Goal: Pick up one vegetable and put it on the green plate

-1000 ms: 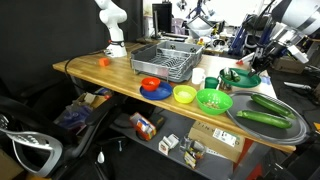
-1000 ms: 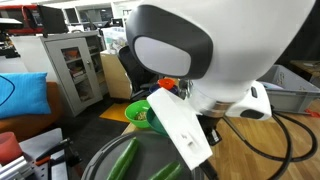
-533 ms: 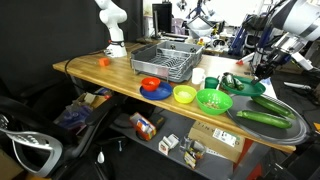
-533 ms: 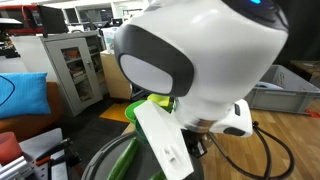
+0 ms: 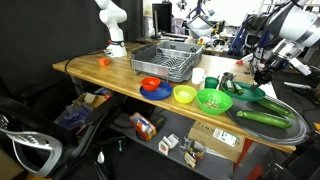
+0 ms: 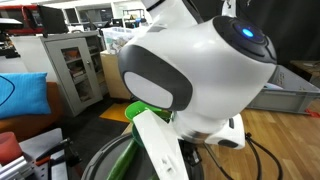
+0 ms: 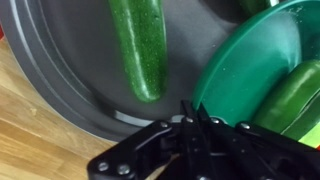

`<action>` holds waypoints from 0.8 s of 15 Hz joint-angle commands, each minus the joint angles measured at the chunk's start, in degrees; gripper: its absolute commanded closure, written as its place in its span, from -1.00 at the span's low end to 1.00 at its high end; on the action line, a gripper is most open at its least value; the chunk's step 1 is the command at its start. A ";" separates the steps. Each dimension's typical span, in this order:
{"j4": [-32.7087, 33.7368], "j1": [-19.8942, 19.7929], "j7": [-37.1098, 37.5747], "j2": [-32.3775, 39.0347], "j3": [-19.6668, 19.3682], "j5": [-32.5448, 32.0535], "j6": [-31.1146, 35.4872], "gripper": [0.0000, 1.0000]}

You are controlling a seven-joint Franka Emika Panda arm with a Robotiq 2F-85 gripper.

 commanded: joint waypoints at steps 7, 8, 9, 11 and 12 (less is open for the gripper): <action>5.26 -1.06 -3.72 5.91 0.43 5.15 0.23 0.97; 5.58 -1.01 -3.71 6.33 0.38 5.15 0.41 0.97; 5.84 -1.00 -3.54 6.79 0.31 5.05 0.59 0.97; 6.22 -1.09 -3.19 7.60 0.35 5.02 0.92 0.97; 6.52 -1.23 -2.97 8.07 0.39 5.05 0.77 0.97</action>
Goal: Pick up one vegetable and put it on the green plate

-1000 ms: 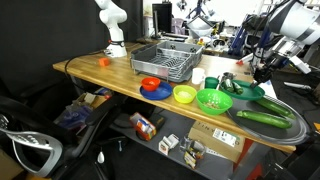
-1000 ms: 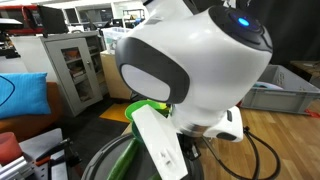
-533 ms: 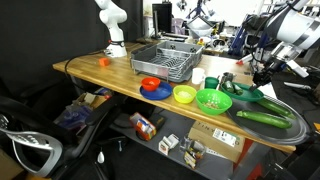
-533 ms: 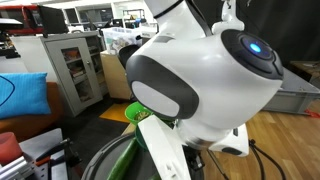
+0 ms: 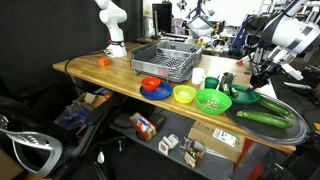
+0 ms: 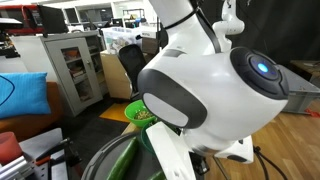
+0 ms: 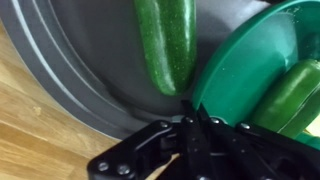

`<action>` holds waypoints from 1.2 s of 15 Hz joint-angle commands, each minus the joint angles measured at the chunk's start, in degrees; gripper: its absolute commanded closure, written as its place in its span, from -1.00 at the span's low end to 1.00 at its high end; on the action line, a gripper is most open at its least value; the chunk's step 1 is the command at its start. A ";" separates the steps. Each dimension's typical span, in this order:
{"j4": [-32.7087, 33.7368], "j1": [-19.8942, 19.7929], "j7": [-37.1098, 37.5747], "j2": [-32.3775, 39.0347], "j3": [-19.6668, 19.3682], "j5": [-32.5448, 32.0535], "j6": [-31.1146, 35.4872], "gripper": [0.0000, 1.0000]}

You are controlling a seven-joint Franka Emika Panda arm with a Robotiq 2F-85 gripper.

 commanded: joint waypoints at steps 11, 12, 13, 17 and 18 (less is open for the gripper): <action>2.23 -1.33 -0.47 2.04 0.37 2.07 -0.38 -0.61; 2.20 -1.38 -0.44 1.92 0.30 2.02 -0.42 -0.73; 2.06 -1.44 -0.47 1.70 0.18 1.93 -0.33 -0.88; 1.69 -2.07 -0.80 0.71 0.05 2.37 -0.16 -1.00; 1.47 -2.18 -0.92 0.16 0.00 2.47 -0.23 -1.00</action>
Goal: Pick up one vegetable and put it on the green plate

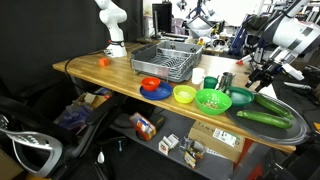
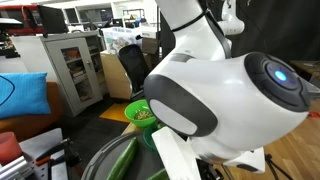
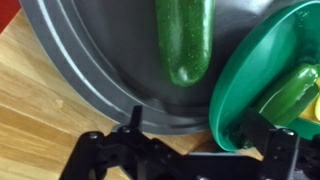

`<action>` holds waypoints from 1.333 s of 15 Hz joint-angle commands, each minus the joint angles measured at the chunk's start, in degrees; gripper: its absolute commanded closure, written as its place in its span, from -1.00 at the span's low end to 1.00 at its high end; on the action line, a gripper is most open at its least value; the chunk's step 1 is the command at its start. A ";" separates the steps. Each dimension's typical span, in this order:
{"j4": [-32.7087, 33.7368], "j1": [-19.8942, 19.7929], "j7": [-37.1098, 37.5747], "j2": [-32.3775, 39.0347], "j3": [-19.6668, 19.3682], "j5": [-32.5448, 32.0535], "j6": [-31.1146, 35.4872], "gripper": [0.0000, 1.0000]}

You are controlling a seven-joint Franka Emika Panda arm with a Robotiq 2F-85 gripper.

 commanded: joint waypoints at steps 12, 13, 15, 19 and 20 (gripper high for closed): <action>-5.10 2.02 -0.35 -10.69 -1.64 1.95 -3.32 -1.00; -5.69 2.12 -0.35 -11.35 -1.74 1.95 -3.38 -1.00; -6.07 2.14 -0.35 -11.65 -1.83 1.95 -3.38 -1.00; -6.13 2.16 -0.35 -11.65 -1.85 1.95 -3.38 -1.00; -6.13 2.16 -0.35 -11.65 -1.85 1.95 -3.38 -1.00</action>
